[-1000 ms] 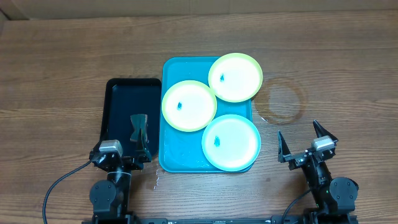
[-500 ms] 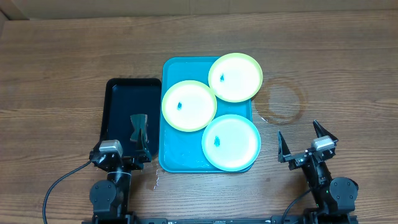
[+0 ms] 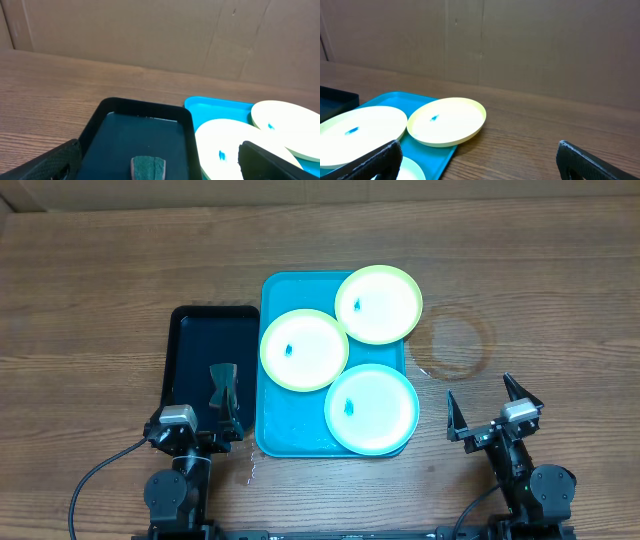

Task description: Clean dirty plates on tray and stack at the side

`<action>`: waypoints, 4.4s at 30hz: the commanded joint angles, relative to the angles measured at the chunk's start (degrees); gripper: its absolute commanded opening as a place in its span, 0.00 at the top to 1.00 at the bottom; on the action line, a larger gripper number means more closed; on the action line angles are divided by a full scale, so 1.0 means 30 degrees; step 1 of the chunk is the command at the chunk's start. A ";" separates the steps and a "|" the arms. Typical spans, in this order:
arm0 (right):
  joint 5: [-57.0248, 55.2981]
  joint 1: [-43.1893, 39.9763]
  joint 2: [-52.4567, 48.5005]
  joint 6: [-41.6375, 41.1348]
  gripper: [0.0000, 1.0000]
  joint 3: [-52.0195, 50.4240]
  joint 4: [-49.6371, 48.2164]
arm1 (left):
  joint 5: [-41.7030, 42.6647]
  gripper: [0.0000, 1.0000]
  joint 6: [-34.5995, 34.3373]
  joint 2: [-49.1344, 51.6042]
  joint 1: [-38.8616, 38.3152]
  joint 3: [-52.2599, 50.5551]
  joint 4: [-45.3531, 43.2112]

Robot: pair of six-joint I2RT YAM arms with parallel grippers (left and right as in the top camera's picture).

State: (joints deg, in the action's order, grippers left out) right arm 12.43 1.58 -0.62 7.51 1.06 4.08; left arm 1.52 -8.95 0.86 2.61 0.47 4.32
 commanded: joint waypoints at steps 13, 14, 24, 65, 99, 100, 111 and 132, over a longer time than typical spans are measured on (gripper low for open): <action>-0.0124 -0.0015 0.0153 -0.0051 0.00 -0.0204 -0.0124 | 0.0284 0.00 0.0277 -0.0168 -0.0022 -0.0066 0.0000; -0.0124 -0.0015 0.0153 -0.0051 0.00 -0.0204 -0.0124 | 0.0284 0.00 0.0277 -0.0168 -0.0022 -0.0066 0.0000; -0.0117 -0.0015 0.0153 -0.0058 0.00 -0.0204 -0.0124 | 0.0284 0.00 0.0277 -0.0168 -0.0022 -0.0066 0.0000; 0.0168 -0.0044 0.0153 -0.1173 0.00 -0.0022 -0.0466 | 0.1515 0.00 0.0189 -0.0168 -0.0022 0.1049 0.0109; 0.5268 -0.0051 -1.7558 -0.3730 0.00 2.3146 1.5788 | 0.7031 0.00 0.2273 1.9307 -0.0022 3.1459 2.2010; 0.5537 -0.0051 -1.8323 -0.3738 0.00 2.3664 1.6298 | 0.7111 0.00 0.2266 1.9759 -0.0022 3.1860 2.2476; 1.2517 -0.0051 -2.4349 -0.3745 0.00 2.4866 1.7784 | 0.7635 0.02 0.2288 2.3489 -0.0022 3.2254 2.6658; 0.3810 0.5399 -2.7146 -0.9632 0.77 2.4757 1.7180 | 0.7009 0.96 0.2572 2.6163 -0.0022 3.0053 2.8225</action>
State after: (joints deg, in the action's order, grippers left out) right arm 35.51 14.44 -81.49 -14.94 73.97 56.51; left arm 23.35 -2.72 79.15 2.61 92.12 89.32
